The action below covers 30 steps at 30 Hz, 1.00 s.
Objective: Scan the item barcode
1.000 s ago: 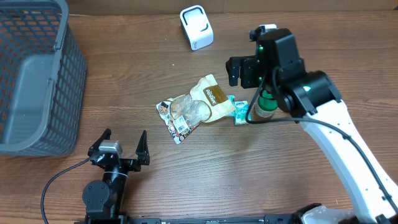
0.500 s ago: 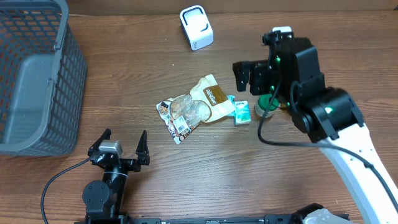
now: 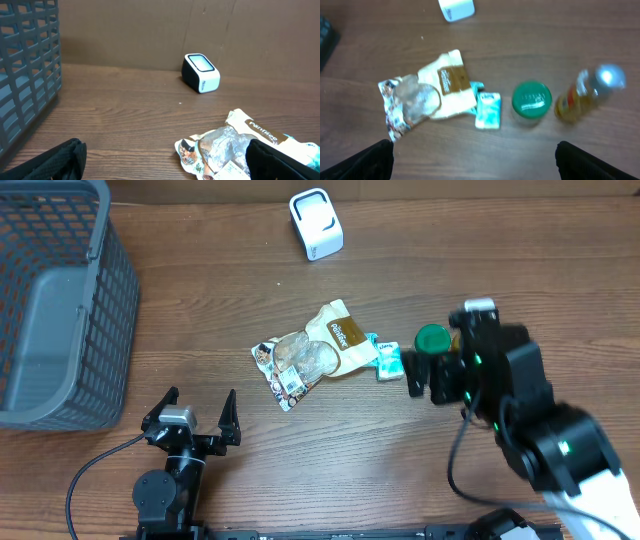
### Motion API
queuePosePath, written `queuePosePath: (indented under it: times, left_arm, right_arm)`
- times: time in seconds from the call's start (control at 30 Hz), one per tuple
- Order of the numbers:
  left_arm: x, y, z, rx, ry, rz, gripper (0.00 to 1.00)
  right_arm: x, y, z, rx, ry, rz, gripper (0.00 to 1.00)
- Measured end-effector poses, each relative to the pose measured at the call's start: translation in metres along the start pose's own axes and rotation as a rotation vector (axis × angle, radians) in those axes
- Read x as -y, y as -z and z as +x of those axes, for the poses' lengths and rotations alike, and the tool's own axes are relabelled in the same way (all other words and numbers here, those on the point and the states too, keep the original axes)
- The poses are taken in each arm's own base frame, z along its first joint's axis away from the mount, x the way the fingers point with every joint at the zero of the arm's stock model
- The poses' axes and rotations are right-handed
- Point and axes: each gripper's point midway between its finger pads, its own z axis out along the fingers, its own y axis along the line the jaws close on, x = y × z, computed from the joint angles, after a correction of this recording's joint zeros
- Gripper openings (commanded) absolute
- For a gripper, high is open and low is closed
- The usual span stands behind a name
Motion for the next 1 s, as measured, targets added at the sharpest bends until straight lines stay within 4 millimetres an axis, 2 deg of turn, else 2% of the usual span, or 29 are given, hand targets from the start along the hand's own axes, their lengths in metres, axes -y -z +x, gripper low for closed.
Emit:
queuePosePath:
  times: [0.2,0.37,0.63,0.83,1.0]
  left_arm:
    - [0.0,0.0,0.0,0.0,0.0,-0.001,1.0]
    - [-0.001,0.0,0.0,0.0,0.0,-0.003,1.0]
    - [-0.001,0.0,0.0,0.0,0.0,-0.003,1.0]
    - [-0.001,0.0,0.0,0.0,0.0,-0.003,0.99]
    - [-0.001,0.0,0.0,0.0,0.0,-0.003,0.99]
  right_arm:
    - [0.006,0.022,0.006,0.135,-0.01,-0.021,1.0]
    - [0.01,0.033,0.01,0.271,-0.021,-0.051,1.0]
    - [0.006,0.037,-0.001,0.568,-0.044,-0.141,1.0]
    - [0.012,0.051,-0.007,0.797,-0.064,-0.188,1.0]
    - [0.012,0.064,-0.01,0.962,0.008,-0.221,1.0]
